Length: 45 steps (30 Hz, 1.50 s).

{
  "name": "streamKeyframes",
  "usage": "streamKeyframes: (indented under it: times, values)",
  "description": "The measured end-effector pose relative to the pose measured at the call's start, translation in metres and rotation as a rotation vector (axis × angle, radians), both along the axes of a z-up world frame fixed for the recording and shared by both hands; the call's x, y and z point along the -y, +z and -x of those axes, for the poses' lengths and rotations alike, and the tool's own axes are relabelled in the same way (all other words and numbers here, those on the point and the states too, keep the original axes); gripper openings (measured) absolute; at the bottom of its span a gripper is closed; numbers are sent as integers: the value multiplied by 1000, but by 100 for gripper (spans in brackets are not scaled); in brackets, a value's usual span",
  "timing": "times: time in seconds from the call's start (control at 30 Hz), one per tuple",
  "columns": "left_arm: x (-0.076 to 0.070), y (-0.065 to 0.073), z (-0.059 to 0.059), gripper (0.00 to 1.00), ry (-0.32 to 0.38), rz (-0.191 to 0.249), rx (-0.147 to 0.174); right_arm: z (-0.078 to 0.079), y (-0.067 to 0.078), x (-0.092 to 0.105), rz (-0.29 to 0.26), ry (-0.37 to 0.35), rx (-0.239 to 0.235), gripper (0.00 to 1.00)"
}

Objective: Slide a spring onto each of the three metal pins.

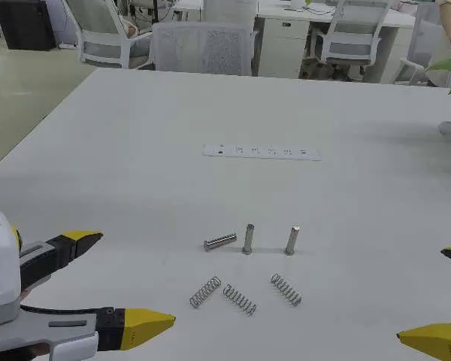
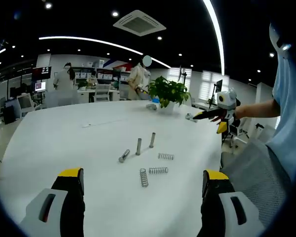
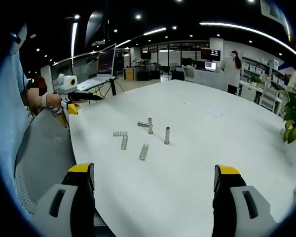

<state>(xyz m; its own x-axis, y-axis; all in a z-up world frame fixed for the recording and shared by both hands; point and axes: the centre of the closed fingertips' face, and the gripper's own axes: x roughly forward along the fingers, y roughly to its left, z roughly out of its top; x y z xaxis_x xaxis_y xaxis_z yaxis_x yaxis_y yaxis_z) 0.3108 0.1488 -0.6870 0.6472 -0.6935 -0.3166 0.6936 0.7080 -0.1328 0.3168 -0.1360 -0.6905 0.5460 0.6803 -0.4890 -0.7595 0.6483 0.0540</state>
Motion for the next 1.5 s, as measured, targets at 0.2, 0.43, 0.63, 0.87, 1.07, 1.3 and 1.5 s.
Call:
streamKeyframes:
  times: [0.2, 0.43, 0.63, 0.87, 1.07, 1.3, 1.5]
  values:
    - [0, 1, 0, 98, -2, -1, -1, 1, 0, 0, 0, 0, 0, 100]
    - [1, 0, 1, 98, -10, -8, -7, 1, 0, 0, -2, -1, 0, 100]
    - [2, 1, 0, 98, -16, -11, -6, 2, -1, 0, -4, 4, 1, 100]
    - [3, 2, 0, 98, -27, -15, -6, 1, 1, -1, -6, 5, 6, 100]
    - [4, 1, 1, 98, -32, -20, -14, 2, 1, -1, -11, 6, 5, 100]
    - [4, -1, 3, 98, -32, -24, -18, 4, 1, -4, -17, 12, 4, 100]
    - [5, -1, 3, 98, -36, -19, -22, 5, 0, -5, -16, 13, 2, 100]
